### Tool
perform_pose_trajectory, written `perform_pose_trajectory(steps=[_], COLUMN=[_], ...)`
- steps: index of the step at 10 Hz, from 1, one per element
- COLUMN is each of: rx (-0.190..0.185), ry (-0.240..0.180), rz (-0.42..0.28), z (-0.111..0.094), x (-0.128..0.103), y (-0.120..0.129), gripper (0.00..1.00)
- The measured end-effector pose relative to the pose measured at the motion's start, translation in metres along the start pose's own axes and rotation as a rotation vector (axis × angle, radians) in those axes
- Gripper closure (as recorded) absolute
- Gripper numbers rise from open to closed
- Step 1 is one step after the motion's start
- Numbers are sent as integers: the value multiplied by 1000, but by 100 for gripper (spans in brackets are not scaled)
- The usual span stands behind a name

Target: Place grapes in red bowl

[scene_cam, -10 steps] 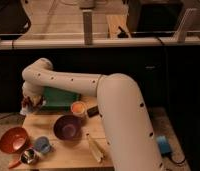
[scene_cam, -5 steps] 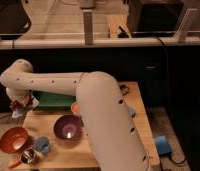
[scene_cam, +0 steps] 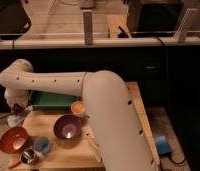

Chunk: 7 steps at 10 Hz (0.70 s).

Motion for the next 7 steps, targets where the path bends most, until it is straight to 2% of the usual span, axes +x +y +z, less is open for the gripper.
perform_pose_trajectory(steps=[2, 4, 7], rx=[26, 27, -3], ry=[-33, -63, -85], rz=[-2, -21, -74], z=[-15, -15, 1], x=[-1, -9, -22], y=[17, 16, -18], gripper=[100, 100, 100])
